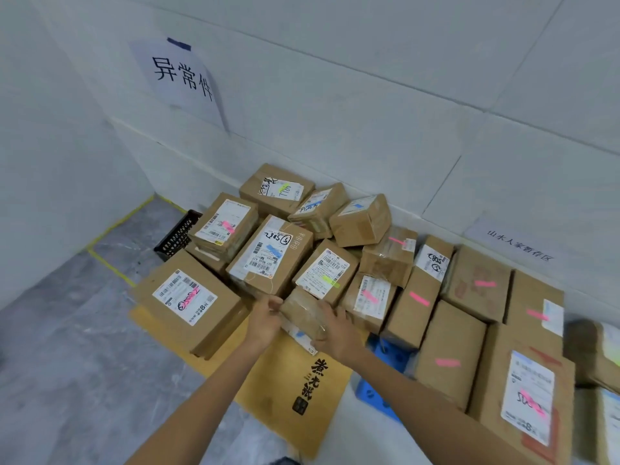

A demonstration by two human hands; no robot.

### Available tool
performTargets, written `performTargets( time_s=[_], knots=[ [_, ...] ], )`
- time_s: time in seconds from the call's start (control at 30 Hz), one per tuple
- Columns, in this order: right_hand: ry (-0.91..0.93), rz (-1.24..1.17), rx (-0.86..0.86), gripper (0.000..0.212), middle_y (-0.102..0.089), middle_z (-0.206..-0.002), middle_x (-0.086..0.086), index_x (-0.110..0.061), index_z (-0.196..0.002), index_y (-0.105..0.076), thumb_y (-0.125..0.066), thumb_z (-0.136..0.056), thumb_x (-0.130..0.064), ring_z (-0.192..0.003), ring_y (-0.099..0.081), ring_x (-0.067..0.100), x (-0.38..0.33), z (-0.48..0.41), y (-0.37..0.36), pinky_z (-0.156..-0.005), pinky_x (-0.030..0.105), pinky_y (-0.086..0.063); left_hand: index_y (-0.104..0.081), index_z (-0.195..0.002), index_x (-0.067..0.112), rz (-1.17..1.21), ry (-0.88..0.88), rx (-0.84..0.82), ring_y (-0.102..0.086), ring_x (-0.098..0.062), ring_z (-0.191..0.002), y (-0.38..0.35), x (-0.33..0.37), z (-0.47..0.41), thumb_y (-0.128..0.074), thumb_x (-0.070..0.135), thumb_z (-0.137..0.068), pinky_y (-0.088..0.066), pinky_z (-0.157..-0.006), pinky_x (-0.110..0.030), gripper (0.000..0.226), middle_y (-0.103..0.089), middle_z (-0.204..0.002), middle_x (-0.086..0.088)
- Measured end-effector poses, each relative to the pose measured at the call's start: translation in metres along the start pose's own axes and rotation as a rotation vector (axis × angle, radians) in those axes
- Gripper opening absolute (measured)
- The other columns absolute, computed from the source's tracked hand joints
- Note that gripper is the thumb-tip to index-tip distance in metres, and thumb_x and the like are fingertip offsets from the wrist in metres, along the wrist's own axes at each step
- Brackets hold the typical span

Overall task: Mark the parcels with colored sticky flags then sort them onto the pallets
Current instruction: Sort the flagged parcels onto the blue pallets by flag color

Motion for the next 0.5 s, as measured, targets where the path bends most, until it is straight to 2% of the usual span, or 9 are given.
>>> performTargets(
  time_s=[0.13,0.2,0.27,0.4,0.5],
  knots=[
    [-0.049,-0.447,-0.016,0.076,-0.045,-0.130,-0.003,-0.033,-0.139,-0.031,-0.071,-0.075,-0.043,-0.115,-0.050,0.016,0.018,0.011,0.020,-0.092,0.033,-0.049,-0.059,-0.101,0.014,0.091,-0.072,0.018,-0.058,-0.021,-0.107,0.014,0.014,0.000,-0.051,0.001,-0.092,-0.048,-0.086,-0.029,0.018,-0.064,-0.104,-0.003],
    [-0.089,-0.695,-0.035,0.063,-0.051,-0.128,0.000,-0.031,-0.134,-0.039,-0.070,-0.080,-0.041,-0.112,-0.056,0.016,0.028,0.021,0.037,-0.089,0.031,-0.052,-0.058,-0.102,0.017,0.080,-0.101,0.063,-0.058,-0.018,-0.107,0.018,0.028,0.003,-0.052,0.005,-0.092,-0.049,-0.092,-0.037,0.017,-0.063,-0.106,0.000],
    [-0.142,-0.933,-0.032,0.051,-0.057,-0.121,0.008,-0.028,-0.130,-0.045,-0.066,-0.085,-0.036,-0.103,-0.063,0.017,0.036,0.034,0.056,-0.086,0.029,-0.054,-0.055,-0.107,0.018,0.091,-0.137,0.062,-0.056,-0.016,-0.106,0.010,0.047,0.008,-0.055,0.012,-0.093,-0.049,-0.094,-0.039,0.015,-0.060,-0.108,0.002],
    [-0.184,-1.264,0.103,0.033,-0.063,-0.114,0.009,-0.029,-0.121,-0.049,-0.060,-0.090,-0.030,-0.092,-0.068,0.020,0.060,0.061,0.095,-0.088,0.034,-0.055,-0.052,-0.118,0.020,0.168,-0.195,-0.169,-0.058,-0.014,-0.107,-0.052,0.093,0.023,-0.053,0.028,-0.095,-0.051,-0.093,-0.040,0.025,-0.060,-0.117,0.002],
    [-0.188,-1.296,0.232,0.039,-0.061,-0.119,0.008,-0.024,-0.128,-0.046,-0.057,-0.092,-0.036,-0.100,-0.065,0.024,0.092,0.087,0.121,-0.090,0.036,-0.053,-0.051,-0.117,0.021,0.271,-0.212,-0.281,-0.061,-0.014,-0.102,-0.105,0.132,0.043,-0.046,0.026,-0.098,-0.054,-0.086,-0.035,0.020,-0.062,-0.114,-0.001]
  ],
)
Point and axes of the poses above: each hand's wrist, its own z-axis away from the middle knuckle, its own y-axis out of the back of the hand, x = y × z, the point moved 10 cm from there along -z, towards the middle knuckle
